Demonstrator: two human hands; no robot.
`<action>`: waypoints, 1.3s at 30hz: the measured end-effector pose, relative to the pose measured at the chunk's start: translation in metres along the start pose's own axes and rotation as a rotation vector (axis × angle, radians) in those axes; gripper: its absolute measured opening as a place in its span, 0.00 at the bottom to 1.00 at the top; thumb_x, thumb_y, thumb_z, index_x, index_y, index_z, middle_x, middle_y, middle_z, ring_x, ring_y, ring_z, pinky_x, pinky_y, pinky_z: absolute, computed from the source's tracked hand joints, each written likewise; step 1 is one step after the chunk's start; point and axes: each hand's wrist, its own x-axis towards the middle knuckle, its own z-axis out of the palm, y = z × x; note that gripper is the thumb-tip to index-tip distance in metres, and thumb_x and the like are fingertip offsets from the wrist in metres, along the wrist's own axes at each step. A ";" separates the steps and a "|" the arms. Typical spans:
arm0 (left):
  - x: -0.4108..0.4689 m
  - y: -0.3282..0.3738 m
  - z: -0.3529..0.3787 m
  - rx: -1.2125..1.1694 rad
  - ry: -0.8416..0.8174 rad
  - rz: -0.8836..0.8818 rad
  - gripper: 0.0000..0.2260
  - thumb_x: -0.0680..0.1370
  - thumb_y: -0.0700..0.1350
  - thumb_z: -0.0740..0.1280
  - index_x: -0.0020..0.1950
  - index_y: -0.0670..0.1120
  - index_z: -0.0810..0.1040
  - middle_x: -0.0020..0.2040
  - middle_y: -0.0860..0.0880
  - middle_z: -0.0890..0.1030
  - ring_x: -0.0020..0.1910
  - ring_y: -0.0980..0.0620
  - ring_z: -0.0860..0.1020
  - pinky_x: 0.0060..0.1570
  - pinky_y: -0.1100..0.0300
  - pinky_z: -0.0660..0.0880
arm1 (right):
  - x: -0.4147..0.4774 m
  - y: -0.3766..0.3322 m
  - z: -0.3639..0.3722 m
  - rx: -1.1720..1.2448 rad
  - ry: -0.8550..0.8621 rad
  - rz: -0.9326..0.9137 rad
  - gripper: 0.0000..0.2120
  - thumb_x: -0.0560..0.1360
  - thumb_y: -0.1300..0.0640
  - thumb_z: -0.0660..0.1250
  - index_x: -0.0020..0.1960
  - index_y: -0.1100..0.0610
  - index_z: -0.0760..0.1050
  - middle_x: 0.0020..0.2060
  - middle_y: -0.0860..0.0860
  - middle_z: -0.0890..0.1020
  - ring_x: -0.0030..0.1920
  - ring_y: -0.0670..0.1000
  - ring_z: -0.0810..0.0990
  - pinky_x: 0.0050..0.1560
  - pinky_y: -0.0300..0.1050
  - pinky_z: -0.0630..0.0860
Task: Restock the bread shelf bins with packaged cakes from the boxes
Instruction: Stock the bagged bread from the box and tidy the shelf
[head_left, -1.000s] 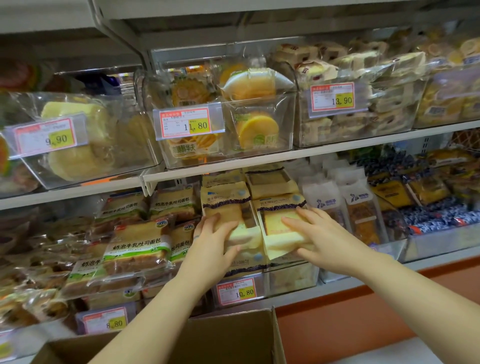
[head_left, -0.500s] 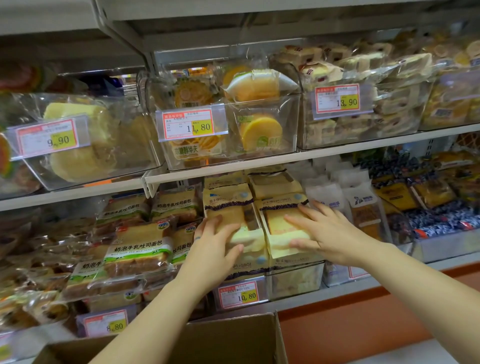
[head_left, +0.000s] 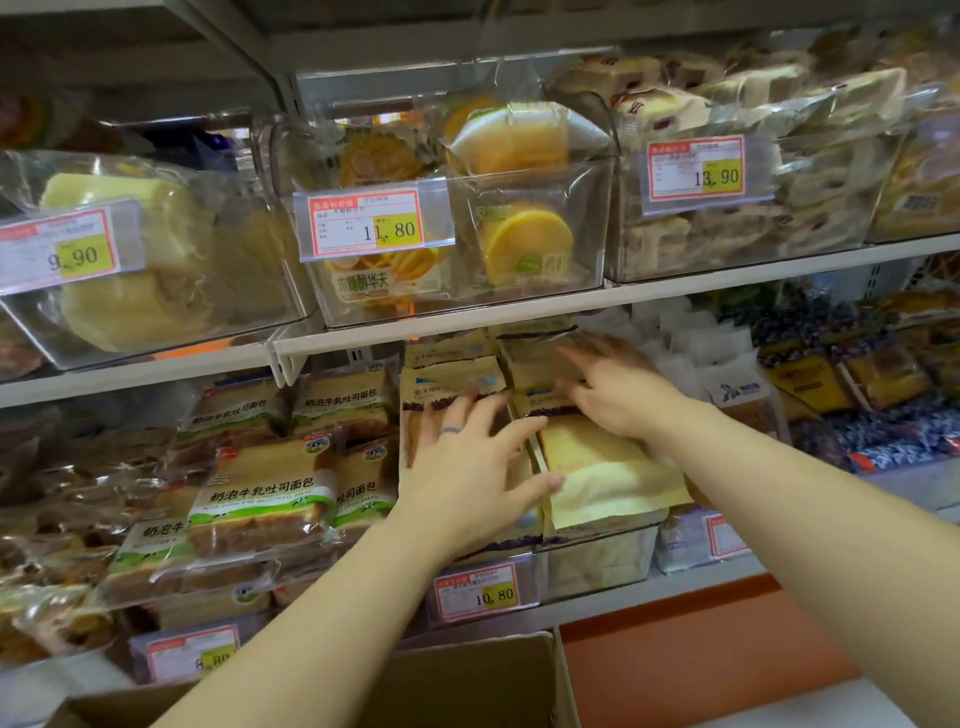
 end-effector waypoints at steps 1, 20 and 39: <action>0.004 0.001 -0.001 0.010 -0.024 0.043 0.29 0.74 0.71 0.52 0.74 0.66 0.57 0.77 0.55 0.55 0.77 0.49 0.47 0.73 0.37 0.44 | 0.009 0.003 0.001 -0.026 -0.025 0.019 0.27 0.80 0.44 0.55 0.77 0.44 0.52 0.77 0.50 0.53 0.76 0.57 0.52 0.74 0.55 0.53; 0.023 0.012 0.025 0.140 -0.115 0.135 0.27 0.78 0.68 0.48 0.76 0.63 0.51 0.77 0.54 0.54 0.77 0.44 0.46 0.70 0.33 0.47 | 0.047 0.015 0.009 0.117 -0.120 -0.112 0.17 0.81 0.51 0.58 0.69 0.49 0.71 0.70 0.49 0.71 0.68 0.51 0.70 0.68 0.44 0.65; 0.009 -0.023 0.022 -0.015 -0.040 -0.196 0.40 0.65 0.79 0.49 0.74 0.65 0.52 0.77 0.52 0.56 0.75 0.42 0.56 0.67 0.41 0.65 | -0.010 0.004 0.022 -0.061 -0.230 -0.129 0.30 0.79 0.36 0.48 0.77 0.43 0.47 0.78 0.47 0.46 0.77 0.51 0.42 0.76 0.56 0.44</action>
